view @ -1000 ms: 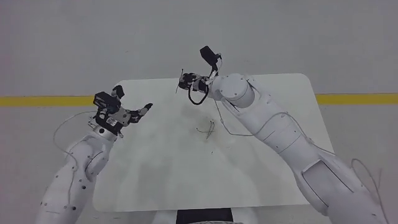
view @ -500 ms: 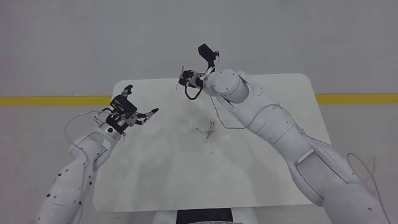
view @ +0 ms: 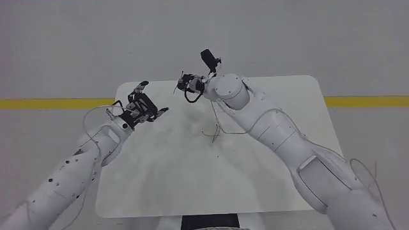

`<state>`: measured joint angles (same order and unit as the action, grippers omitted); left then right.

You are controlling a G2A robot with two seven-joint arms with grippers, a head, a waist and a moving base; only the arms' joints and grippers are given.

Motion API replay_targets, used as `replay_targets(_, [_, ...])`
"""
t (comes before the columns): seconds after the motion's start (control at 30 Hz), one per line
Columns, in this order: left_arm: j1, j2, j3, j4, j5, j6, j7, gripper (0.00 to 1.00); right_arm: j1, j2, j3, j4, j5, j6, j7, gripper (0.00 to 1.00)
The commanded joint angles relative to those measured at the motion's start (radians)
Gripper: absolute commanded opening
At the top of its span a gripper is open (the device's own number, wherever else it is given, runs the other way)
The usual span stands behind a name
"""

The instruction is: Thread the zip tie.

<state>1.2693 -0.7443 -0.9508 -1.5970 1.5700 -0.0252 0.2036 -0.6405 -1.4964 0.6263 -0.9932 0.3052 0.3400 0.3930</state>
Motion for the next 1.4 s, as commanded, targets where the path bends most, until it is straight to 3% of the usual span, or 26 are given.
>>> replay_targets(0.0, [-0.085,0.045,0.143,0.027,0.0,0.092,0.018,1.0,0.004,-0.007,-0.004,0.019,0.021,0.0,0.003,0.0])
replay_targets(0.03, [-0.109,0.056,0.179,0.036,0.0,0.117,0.027,1.0,0.005,-0.009,-0.005,0.024,0.025,0.0,0.003,0.0])
replay_targets(0.4, [-0.11,0.05,0.177,0.037,0.0,0.129,0.019,1.0,-0.015,-0.01,-0.001,0.008,0.016,0.0,-0.007,0.0])
replay_targets(0.53, [-0.148,0.054,0.213,0.045,0.0,0.144,0.017,1.0,-0.025,-0.017,0.001,0.012,0.019,0.0,-0.006,0.0])
replay_targets(0.73, [-0.223,0.065,0.304,0.058,0.0,0.169,0.025,1.0,-0.028,-0.032,0.003,0.026,0.053,0.0,-0.013,0.0])
replay_targets(1.03, [-0.225,0.064,0.308,0.059,0.0,0.165,0.019,1.0,-0.042,-0.032,0.006,0.014,0.047,-0.009,-0.025,0.0])
replay_targets(1.3, [-0.268,0.071,0.378,0.059,0.0,0.178,0.001,1.0,-0.071,-0.031,0.037,-0.019,0.021,0.0,-0.032,0.0])
replay_targets(1.37, [-0.285,0.074,0.402,0.061,0.0,0.187,-0.003,0.88,-0.075,-0.032,0.043,-0.021,0.019,0.0,-0.035,0.0])
